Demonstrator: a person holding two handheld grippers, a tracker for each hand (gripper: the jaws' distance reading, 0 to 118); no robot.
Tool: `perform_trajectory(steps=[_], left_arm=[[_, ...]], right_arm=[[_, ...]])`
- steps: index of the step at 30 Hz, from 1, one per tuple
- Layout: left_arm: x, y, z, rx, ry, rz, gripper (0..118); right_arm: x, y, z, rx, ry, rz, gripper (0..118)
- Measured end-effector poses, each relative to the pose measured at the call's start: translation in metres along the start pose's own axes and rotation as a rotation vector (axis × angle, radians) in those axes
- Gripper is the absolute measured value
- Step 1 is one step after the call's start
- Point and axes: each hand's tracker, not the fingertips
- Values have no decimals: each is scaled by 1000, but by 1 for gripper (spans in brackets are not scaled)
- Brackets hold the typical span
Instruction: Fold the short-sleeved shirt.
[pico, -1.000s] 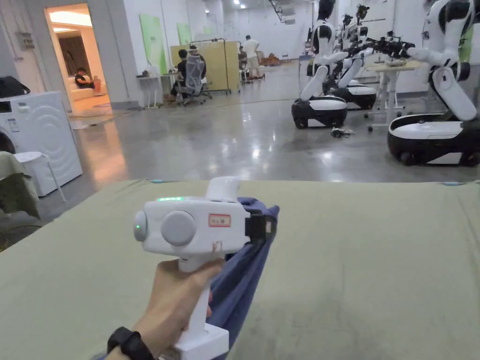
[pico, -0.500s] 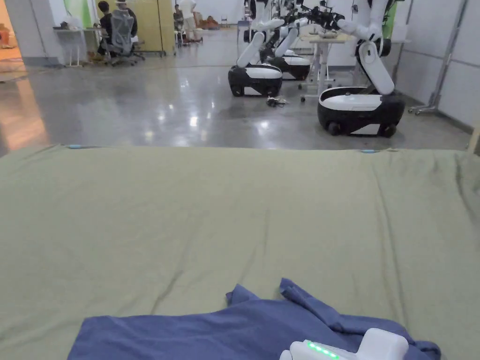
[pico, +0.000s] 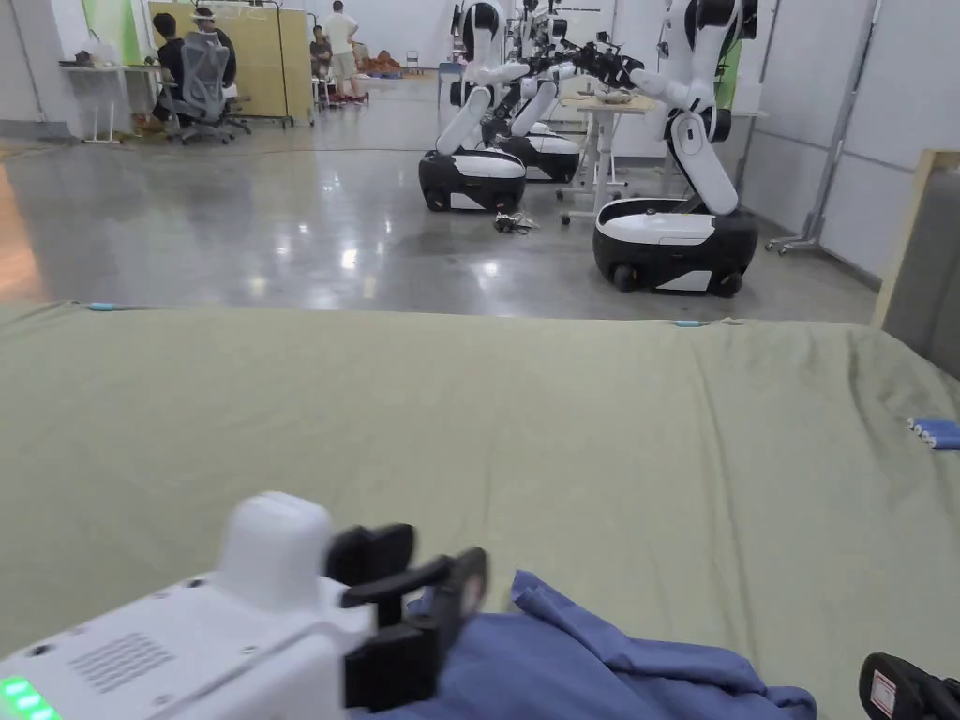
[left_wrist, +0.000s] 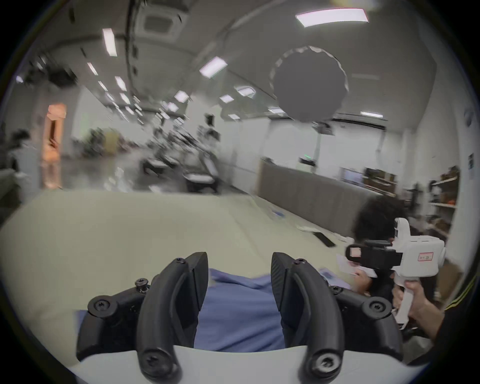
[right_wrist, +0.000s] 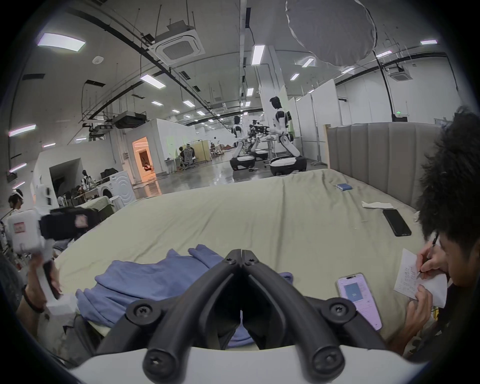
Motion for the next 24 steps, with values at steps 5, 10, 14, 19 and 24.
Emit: perform_trajectory(steps=[5,10,14,19,24], left_arm=[[-16,0,76,91,277,-94,3],[-23,-16,117,102,473,-159,3],[-39,-18,133,86,455,-56,3],[-58,-19,132,30,437,-11,3],[-89,-25,111,-83,374,171,3]], right_arm=[[-17,-5,-8,-23,47,17,0],[-37,-19,-9,-45,98,38,0],[-49,-28,-11,-37,76,92,0],[-48,-24,-9,-19,73,97,0],[-42,-25,-7,-26,72,84,0]])
